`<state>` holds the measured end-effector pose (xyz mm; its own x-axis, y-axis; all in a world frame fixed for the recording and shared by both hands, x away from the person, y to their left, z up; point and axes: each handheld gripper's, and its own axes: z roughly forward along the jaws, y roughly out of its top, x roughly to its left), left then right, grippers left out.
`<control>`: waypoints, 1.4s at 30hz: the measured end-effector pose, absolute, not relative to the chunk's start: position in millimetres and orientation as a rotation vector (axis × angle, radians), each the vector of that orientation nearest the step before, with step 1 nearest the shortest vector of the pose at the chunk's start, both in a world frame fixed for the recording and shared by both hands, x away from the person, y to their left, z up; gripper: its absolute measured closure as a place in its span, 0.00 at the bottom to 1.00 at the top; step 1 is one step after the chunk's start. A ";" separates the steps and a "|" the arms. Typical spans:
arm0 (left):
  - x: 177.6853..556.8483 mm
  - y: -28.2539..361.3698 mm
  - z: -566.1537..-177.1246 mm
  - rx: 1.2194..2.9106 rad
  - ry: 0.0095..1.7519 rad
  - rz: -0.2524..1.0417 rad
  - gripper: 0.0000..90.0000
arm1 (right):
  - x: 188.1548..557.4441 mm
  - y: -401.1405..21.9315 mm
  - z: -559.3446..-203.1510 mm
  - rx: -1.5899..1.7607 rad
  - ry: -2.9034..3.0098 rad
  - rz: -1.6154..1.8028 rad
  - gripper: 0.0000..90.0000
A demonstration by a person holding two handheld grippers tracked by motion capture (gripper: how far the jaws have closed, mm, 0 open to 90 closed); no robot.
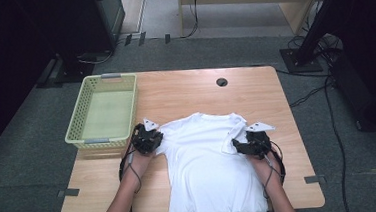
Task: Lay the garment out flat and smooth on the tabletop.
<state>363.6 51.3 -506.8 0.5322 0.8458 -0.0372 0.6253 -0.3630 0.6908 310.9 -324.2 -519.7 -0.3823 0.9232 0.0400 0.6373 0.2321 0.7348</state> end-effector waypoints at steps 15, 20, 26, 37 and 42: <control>359.9 45.1 -489.6 2.066 1.214 0.366 0.95 | 309.5 -325.0 -519.0 1.437 2.116 0.969 0.36; 355.7 38.8 -482.9 2.067 1.184 0.371 0.95 | 309.6 -325.1 -518.9 1.436 2.118 0.967 0.36; 354.8 33.1 -481.1 2.056 1.200 0.340 0.94 | 309.6 -324.8 -519.0 1.434 2.119 0.966 0.36; 363.9 19.3 -481.4 2.102 1.254 0.249 0.94 | 310.2 -327.2 -519.1 1.449 2.116 0.994 0.35; 365.6 17.4 -480.3 2.087 1.264 0.244 0.94 | 309.8 -327.0 -519.4 1.443 2.116 0.992 0.35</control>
